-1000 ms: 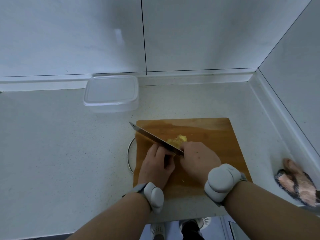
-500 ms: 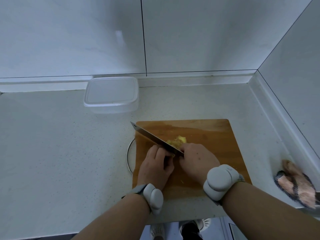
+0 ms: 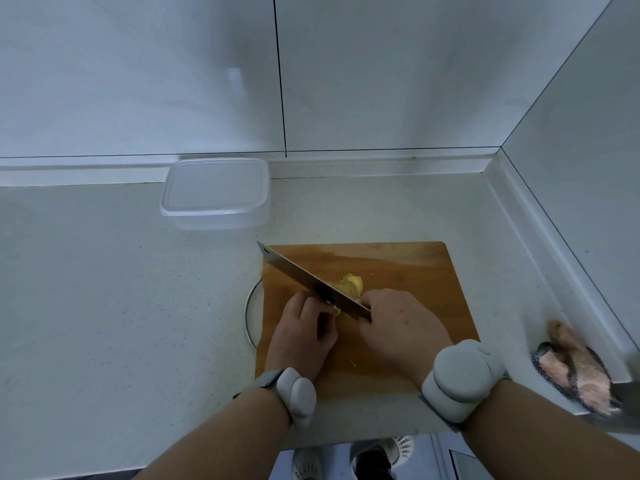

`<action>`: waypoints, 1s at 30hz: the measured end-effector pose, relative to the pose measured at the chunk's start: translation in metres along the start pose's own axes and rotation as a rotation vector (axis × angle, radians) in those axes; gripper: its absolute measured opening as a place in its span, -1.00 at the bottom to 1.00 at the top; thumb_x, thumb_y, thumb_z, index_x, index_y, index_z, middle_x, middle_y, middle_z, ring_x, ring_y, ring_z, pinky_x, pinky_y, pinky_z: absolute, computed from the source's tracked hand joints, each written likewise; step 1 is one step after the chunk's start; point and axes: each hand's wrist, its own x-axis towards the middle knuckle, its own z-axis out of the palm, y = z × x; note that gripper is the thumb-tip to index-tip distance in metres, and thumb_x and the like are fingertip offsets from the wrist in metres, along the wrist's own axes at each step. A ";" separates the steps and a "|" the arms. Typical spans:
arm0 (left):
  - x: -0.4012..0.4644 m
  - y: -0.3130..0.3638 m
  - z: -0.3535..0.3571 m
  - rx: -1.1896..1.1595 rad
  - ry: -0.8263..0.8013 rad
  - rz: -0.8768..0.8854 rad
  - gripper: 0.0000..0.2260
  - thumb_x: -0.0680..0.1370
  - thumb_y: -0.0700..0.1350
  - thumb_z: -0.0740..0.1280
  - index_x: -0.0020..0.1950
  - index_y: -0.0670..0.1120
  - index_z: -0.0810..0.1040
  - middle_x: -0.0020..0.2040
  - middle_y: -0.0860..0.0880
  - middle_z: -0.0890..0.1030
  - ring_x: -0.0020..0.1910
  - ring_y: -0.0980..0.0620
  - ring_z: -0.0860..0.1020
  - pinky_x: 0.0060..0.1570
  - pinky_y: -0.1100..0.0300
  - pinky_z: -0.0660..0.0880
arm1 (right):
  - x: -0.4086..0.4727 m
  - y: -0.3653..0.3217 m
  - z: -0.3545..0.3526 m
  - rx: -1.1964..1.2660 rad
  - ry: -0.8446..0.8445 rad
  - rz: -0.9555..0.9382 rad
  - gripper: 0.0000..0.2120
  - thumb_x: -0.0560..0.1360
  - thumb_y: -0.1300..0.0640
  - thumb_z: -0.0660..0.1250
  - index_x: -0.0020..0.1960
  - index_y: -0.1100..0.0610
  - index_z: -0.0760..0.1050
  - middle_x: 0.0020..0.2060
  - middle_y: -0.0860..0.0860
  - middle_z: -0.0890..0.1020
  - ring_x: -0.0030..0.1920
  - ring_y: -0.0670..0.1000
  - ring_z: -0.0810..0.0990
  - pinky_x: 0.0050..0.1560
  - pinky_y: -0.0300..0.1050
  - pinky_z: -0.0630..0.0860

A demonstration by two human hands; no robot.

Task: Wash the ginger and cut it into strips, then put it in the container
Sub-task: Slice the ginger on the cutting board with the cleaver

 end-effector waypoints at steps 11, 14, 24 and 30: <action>0.000 -0.001 0.000 -0.007 0.003 0.015 -0.87 0.41 -0.18 0.41 -0.08 -0.11 0.53 -0.09 -0.02 0.51 -0.16 0.05 0.49 -0.20 0.33 0.46 | 0.010 -0.003 0.011 -0.050 -0.034 0.027 -0.86 0.59 0.14 0.20 0.02 0.07 0.54 -0.22 0.02 0.60 -0.23 0.05 0.61 -0.12 -0.02 0.64; 0.000 -0.001 0.000 -0.015 0.005 0.024 -0.89 0.43 -0.15 0.36 -0.08 -0.09 0.49 -0.09 -0.01 0.49 -0.15 0.09 0.46 -0.16 0.42 0.37 | 0.013 0.001 0.012 -0.036 -0.055 0.026 -0.86 0.59 0.13 0.21 0.04 0.06 0.55 -0.23 0.01 0.60 -0.24 0.05 0.62 -0.13 -0.02 0.64; -0.002 -0.003 0.001 -0.016 -0.011 -0.021 -0.89 0.47 -0.03 0.27 -0.05 -0.03 0.47 -0.08 0.01 0.51 -0.14 0.08 0.48 -0.21 0.37 0.41 | 0.016 -0.005 0.005 -0.031 -0.068 -0.004 -0.89 0.59 0.11 0.22 -0.04 0.04 0.51 -0.24 -0.02 0.58 -0.24 0.02 0.60 -0.12 -0.07 0.64; -0.002 -0.002 0.001 -0.034 -0.013 -0.042 -0.89 0.45 -0.06 0.31 -0.06 -0.05 0.51 -0.08 0.00 0.52 -0.11 0.07 0.49 -0.18 0.39 0.39 | 0.005 -0.007 -0.002 -0.035 -0.040 -0.019 -0.87 0.59 0.09 0.22 0.03 0.02 0.54 -0.22 -0.03 0.58 -0.24 0.00 0.59 -0.15 -0.08 0.63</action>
